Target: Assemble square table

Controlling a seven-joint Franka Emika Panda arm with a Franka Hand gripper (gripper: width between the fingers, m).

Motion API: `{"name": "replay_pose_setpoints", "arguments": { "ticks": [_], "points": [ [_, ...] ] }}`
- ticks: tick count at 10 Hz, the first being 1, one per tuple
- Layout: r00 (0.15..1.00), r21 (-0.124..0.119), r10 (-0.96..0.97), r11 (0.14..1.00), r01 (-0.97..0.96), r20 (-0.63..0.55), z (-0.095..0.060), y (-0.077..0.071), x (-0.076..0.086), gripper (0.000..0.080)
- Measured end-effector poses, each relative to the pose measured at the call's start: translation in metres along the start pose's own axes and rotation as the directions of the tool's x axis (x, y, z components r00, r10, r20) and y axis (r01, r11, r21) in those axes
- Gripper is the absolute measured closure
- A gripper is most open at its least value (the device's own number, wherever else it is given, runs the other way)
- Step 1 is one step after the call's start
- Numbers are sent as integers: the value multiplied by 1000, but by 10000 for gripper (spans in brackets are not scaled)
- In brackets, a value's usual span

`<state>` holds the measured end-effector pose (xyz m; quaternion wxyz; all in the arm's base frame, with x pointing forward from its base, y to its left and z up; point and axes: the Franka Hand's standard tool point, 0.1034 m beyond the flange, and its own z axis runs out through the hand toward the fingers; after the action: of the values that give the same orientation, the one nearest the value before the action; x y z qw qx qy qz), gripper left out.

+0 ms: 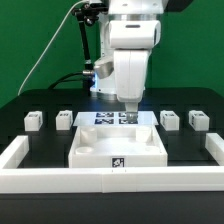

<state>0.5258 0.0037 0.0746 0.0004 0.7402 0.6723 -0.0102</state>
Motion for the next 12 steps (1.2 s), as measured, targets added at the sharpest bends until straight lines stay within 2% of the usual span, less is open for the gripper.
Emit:
{"name": "replay_pose_setpoints", "arguments": {
  "ticks": [3, 7, 8, 10, 11, 12],
  "points": [
    [995, 32, -95, 995, 94, 19, 12, -18, 1, 150],
    [995, 33, -99, 995, 99, 19, 11, -16, -1, 150],
    [993, 41, -114, 993, 113, 19, 11, -16, -5, 150],
    [986, 41, -165, 985, 165, 7, 20, -32, -17, 150],
    [984, 31, -177, 984, 177, -9, 24, -39, -23, 150],
    [986, 41, -166, 985, 166, -12, 28, -45, -28, 150]
  ]
}}
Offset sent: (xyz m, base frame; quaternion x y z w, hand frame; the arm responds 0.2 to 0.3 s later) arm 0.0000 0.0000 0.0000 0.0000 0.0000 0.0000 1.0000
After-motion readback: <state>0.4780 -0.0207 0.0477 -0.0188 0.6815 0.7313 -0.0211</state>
